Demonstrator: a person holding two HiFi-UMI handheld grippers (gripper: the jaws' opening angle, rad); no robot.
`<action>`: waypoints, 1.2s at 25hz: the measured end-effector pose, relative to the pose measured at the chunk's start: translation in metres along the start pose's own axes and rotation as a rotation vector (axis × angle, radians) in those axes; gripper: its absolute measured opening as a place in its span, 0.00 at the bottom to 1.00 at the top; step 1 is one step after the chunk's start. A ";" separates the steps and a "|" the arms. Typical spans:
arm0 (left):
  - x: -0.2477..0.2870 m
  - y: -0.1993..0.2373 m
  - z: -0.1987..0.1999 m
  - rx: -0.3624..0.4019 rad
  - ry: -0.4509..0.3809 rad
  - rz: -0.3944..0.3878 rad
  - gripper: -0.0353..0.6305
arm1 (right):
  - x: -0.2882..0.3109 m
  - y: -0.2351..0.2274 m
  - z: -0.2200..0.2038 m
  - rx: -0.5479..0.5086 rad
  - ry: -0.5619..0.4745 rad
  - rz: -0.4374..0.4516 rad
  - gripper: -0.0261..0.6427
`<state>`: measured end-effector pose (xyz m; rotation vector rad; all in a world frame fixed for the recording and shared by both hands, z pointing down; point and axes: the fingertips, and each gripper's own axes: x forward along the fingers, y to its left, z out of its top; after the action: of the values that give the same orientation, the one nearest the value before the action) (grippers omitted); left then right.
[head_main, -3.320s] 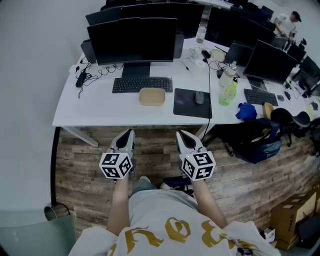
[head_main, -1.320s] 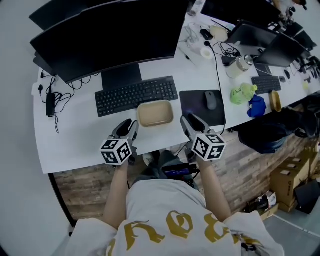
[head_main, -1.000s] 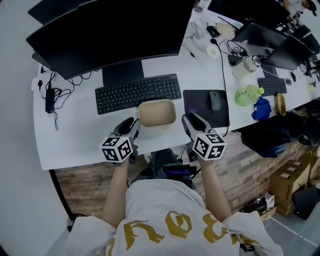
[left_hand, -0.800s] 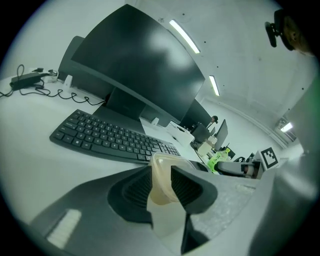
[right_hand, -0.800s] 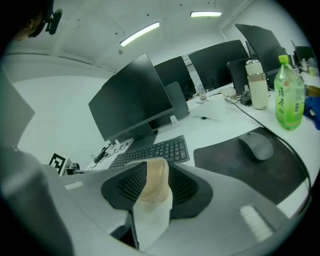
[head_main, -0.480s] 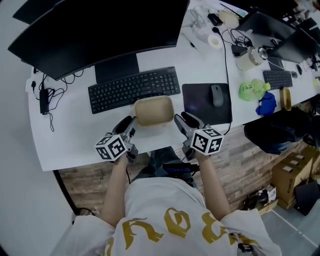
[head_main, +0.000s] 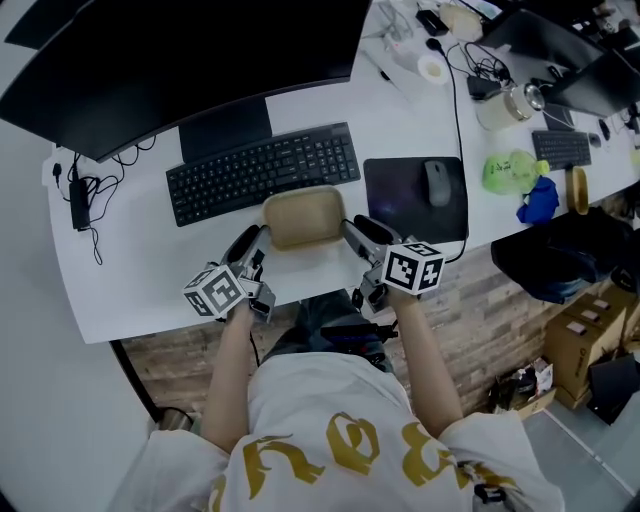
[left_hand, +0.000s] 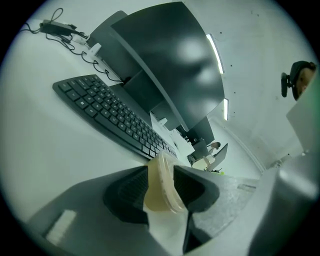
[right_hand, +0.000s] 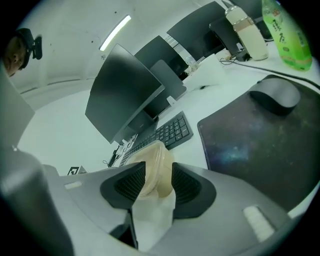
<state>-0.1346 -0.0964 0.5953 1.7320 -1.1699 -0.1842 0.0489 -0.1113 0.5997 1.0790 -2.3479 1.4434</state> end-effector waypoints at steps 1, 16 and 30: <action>0.001 0.001 0.000 -0.007 -0.002 -0.004 0.27 | 0.002 -0.002 -0.001 0.001 0.006 -0.003 0.29; 0.005 -0.003 0.002 -0.025 0.008 -0.025 0.21 | 0.009 0.003 0.000 0.045 0.011 0.044 0.15; 0.006 -0.013 0.007 0.025 0.030 -0.028 0.21 | 0.001 0.009 0.004 0.028 -0.007 0.036 0.17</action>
<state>-0.1281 -0.1050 0.5839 1.7679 -1.1309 -0.1605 0.0431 -0.1123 0.5918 1.0559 -2.3703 1.4919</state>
